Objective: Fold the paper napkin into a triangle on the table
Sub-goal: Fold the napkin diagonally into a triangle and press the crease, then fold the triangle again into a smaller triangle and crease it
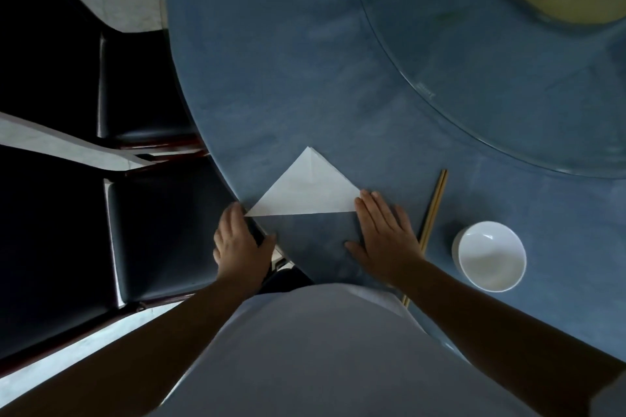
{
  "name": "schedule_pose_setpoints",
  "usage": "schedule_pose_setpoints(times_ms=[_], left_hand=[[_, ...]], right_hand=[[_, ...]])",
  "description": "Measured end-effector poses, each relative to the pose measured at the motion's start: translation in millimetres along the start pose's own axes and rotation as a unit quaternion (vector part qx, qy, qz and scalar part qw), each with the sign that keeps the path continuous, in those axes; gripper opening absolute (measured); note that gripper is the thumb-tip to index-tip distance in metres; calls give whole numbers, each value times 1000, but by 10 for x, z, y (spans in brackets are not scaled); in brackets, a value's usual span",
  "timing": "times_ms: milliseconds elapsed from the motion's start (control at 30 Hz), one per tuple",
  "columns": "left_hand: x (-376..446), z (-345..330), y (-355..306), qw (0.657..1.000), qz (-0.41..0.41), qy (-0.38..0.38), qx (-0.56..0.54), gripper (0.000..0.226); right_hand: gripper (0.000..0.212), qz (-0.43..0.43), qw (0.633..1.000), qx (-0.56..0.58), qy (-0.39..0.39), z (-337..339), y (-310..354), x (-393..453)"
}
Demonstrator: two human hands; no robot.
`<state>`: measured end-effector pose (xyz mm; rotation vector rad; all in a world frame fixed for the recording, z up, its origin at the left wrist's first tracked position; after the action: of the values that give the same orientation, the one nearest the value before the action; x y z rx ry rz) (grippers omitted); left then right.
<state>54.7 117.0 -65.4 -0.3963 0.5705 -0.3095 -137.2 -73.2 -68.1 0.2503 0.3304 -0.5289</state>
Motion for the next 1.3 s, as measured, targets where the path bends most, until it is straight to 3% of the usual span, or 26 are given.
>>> schedule_pose_setpoints(times_ms=[67,100,400,600,700,767,867,1000,1100,1167,1267,1300], left_hand=[[73,23,-96,969,163,-24,-187,54],[112,37,-134,951,200,-34,-232,35],[257,30,-38,930,244,-62,-268,11],[278,187,-134,957,137,-74,-246,14],[321,383,-383,928,61,-37,-365,4],[363,532,-581,904,-13,20,-426,13],[411,741,-863,882,-117,114,-443,22],[444,912,-1135,852,-201,240,-419,20],[456,984,-1280,830,-229,307,-405,17],[473,1007,-1335,827,-230,310,-409,17],[472,998,-1375,826,-209,291,-436,8],[459,987,-1381,818,-200,297,-450,8]], right_hand=[[76,-9,999,25,-40,53,37,43],[74,-16,998,37,-56,82,61,81],[64,18,993,65,-95,229,224,398],[63,-12,990,109,-87,232,171,461],[68,-62,979,175,-82,339,168,594],[72,-75,967,230,-79,498,172,747],[72,-10,952,302,-56,828,203,998],[85,134,943,298,66,1242,281,1214],[71,172,945,248,123,1397,314,1280],[58,153,948,231,158,1432,293,1271],[15,101,934,292,179,1459,242,1214],[15,100,929,308,177,1454,231,1197]])
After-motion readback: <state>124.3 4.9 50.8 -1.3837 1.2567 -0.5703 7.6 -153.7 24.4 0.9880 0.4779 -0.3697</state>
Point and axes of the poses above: each hand's wrist, its own x-axis towards the middle knuckle, its own z-axis out of the back of the hand, y = z × x, the point moved 1 cm from there along x, towards the middle knuckle, and after that the axes turned 3 degrees about x, right-handed, at the moved point
